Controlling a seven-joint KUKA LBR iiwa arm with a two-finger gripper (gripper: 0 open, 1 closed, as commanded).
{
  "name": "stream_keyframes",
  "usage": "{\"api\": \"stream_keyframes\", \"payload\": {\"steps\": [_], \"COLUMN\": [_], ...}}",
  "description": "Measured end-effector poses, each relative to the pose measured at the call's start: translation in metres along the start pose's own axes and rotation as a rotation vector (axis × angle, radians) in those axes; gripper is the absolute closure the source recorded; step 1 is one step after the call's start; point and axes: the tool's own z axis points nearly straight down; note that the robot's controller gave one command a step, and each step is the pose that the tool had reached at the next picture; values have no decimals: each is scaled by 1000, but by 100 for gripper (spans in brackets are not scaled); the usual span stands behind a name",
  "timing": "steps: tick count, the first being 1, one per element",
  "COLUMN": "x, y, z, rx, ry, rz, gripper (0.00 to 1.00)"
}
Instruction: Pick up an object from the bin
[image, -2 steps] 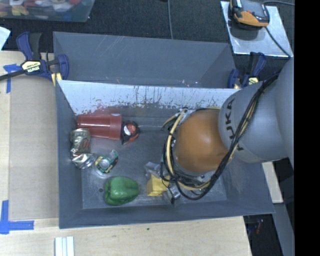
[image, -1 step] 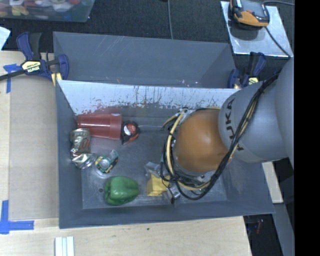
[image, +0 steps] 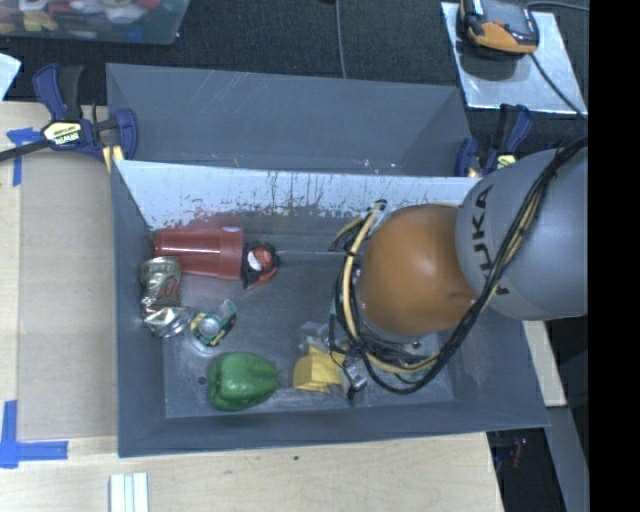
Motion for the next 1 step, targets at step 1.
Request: {"api": "stream_keyframes", "payload": {"steps": [1], "x": [-2], "y": [-1], "z": [-25], "rx": [3], "ry": [-8], "rz": [1], "gripper": [100]}}
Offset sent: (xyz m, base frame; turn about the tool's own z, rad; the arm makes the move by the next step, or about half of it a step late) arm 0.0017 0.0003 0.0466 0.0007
